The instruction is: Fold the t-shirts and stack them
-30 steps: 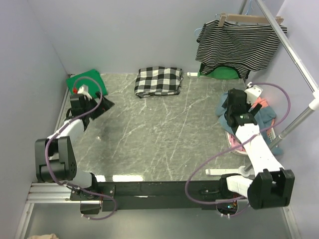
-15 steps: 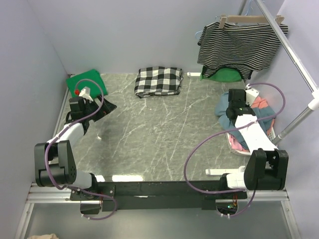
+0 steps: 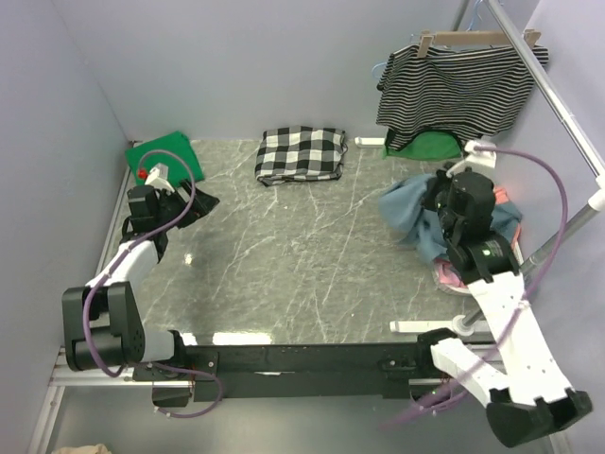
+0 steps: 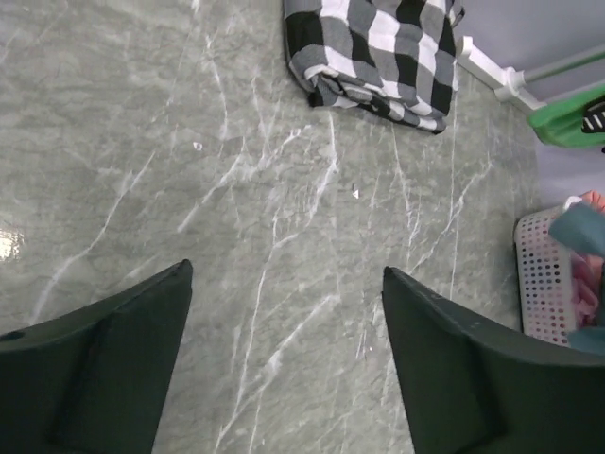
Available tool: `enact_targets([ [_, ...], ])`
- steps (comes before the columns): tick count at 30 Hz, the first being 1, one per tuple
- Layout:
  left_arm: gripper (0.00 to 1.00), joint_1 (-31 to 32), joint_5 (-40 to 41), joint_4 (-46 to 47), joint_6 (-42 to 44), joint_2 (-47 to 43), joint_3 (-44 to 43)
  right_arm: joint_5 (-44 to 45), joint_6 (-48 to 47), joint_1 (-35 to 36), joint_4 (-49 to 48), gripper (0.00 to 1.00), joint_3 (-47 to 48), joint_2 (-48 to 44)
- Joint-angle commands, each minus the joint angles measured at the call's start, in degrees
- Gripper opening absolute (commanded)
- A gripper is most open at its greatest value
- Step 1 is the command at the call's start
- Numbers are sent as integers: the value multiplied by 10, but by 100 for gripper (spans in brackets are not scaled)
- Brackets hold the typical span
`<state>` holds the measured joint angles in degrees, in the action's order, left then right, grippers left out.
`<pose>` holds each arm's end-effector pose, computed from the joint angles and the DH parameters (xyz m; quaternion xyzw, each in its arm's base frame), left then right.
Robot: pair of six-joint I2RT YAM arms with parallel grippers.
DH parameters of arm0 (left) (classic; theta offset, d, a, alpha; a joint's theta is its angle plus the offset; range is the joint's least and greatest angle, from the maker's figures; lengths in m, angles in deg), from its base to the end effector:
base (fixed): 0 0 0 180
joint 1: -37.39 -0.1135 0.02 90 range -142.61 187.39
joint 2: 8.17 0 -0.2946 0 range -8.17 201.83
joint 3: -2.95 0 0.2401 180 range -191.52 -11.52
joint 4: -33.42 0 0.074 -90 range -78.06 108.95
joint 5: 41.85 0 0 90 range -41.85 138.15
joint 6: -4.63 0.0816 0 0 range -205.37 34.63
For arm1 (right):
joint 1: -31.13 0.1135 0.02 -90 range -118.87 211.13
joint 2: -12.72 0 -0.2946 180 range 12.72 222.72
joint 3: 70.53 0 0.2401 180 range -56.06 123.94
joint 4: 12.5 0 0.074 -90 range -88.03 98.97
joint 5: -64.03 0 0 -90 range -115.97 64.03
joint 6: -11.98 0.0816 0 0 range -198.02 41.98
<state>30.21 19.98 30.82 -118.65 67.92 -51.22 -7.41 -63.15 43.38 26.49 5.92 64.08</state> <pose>0.3071 -0.0001 0.2493 -0.1586 0.8110 -0.3179 0.4648 0.2014 0.0171 0.4091 0.1171 0.7747 0.0192 0.6211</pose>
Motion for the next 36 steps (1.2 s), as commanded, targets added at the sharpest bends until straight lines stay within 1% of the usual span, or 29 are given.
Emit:
enact_targets([
  [1, 91, 1, 3, 25, -2, -46, 9, -101, -48, 96, 9, 0, 125, -12],
  [2, 99, 1, 6, 23, -2, -52, 9, -127, -51, 109, 12, 0, 159, -8],
  [3, 99, 1, 9, 21, -2, -55, 8, -182, -49, 130, 13, 0, 172, -6],
  [5, 99, 1, 14, 15, -1, -65, 8, -251, -49, 144, 12, 0, 209, 8],
  [7, 100, 0, 18, 10, 1, -70, 6, -318, -46, 174, 11, 0, 230, 33],
  [9, 99, 0, 24, 3, 2, -74, 5, -344, -51, 204, 17, 0, 265, 55],
  [10, 100, 1, 25, 1, 3, -79, 4, -364, -61, 233, 20, 0, 275, 77],
  [12, 99, 1, 27, 0, 5, -83, 6, -388, -79, 260, 21, 0, 304, 110],
  [13, 99, 0, 28, -2, 6, -87, 5, -395, -86, 296, 25, 0, 314, 122],
  [14, 99, 0, 31, -5, 8, -87, 6, -383, -95, 313, 29, 0, 347, 135],
  [15, 99, 1, 36, -7, 8, -88, 3, -366, -109, 335, 37, 0, 372, 167],
  [16, 100, 0, 41, -9, 8, -88, 3, -354, -120, 367, 67, 0, 440, 189],
  [17, 99, 1, 43, -10, 8, -88, 2, -325, -129, 384, 86, 0, 480, 211],
  [18, 99, -1, 47, -12, 8, -88, 2, -305, -143, 397, 104, 0, 520, 258],
  [19, 99, 0, 47, -13, 8, -87, 2, -289, -143, 406, 134, 0, 598, 282],
  [21, 99, -3, 53, -22, 7, -87, 0, -240, -164, 420, 162, 0, 666, 349],
  [22, 100, -4, 54, -26, 7, -89, 0, -213, -159, 421, 175, 0, 693, 365],
  [24, 99, -11, 57, -32, 11, -95, 0, -172, -151, 420, 152, 0, 669, 384],
  [25, 99, -11, 70, -39, 12, -103, 1, -172, -150, 421, 132, 0, 611, 382],
  [26, 99, -13, 78, -41, 12, -108, 5, -173, -150, 420, 109, 0, 581, 377],
  [28, 99, -15, 92, -41, 7, -122, 9, -159, -132, 421, 57, 0, 526, 368],
  [29, 99, -17, 94, -39, 1, -126, 13, -149, -132, 422, 49, 0, 521, 367],
  [33, 100, -19, 98, -33, -1, -141, 19, -69, -133, 422, 33, 0, 502, 350],
  [34, 100, -19, 98, -34, 0, -141, 19, -4, -131, 420, 27, 0, 472, 343],
  [36, 99, -20, 97, -34, 1, -141, 20, 47, -130, 418, 0, 0, 430, 309],
])
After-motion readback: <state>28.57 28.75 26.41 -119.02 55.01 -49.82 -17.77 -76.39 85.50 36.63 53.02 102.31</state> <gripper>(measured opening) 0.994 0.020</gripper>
